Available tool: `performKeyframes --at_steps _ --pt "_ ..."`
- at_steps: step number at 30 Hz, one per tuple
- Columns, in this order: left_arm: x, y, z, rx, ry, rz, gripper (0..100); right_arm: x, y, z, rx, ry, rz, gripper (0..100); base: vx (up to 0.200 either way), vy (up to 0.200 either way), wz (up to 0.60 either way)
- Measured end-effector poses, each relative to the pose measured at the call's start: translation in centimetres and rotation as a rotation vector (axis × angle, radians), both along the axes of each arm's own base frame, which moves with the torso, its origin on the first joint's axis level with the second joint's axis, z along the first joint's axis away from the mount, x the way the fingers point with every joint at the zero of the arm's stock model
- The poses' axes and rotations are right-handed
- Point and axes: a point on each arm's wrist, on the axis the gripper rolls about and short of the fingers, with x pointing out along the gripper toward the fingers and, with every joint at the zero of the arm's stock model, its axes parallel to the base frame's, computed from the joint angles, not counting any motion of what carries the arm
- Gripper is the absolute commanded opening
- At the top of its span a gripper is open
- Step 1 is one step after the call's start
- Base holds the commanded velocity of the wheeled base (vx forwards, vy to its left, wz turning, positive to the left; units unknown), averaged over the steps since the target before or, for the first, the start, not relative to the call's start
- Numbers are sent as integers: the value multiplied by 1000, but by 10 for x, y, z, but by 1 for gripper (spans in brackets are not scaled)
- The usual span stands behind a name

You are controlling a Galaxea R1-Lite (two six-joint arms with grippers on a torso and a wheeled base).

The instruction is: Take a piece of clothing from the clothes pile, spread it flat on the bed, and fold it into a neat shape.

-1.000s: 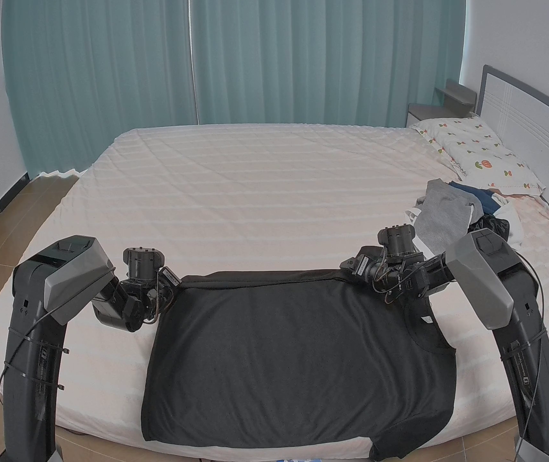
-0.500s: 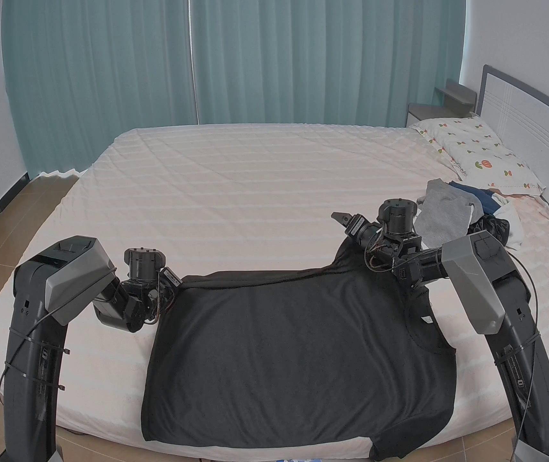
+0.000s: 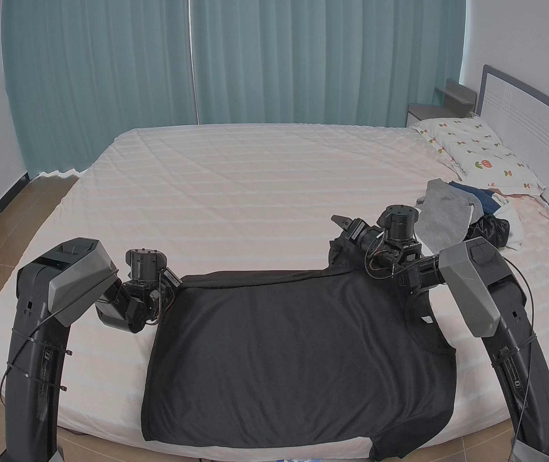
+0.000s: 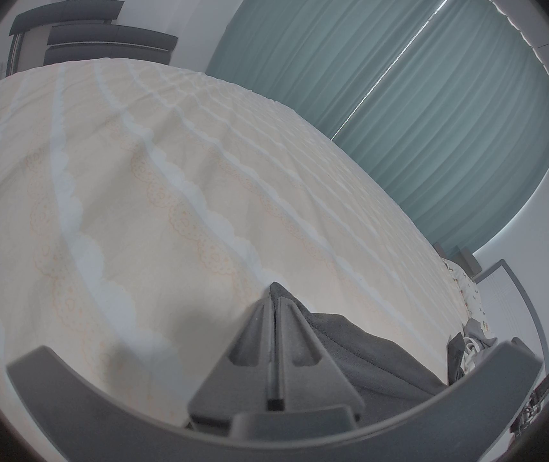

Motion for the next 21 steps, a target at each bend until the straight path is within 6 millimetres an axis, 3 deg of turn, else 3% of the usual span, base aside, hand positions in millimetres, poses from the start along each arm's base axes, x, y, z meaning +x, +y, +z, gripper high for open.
performKeyframes --at_steps 6,14,21 --pt "0 0 -1 0 2 1 0 2 -22 -2 -110 95 -25 100 0 0 0" --pt "0 0 -1 0 3 0 0 6 -69 -6 -245 162 -71 100 0 0 0" --pt "0 0 -1 0 4 -1 0 7 -78 -20 -269 179 -75 100 0 0 0"
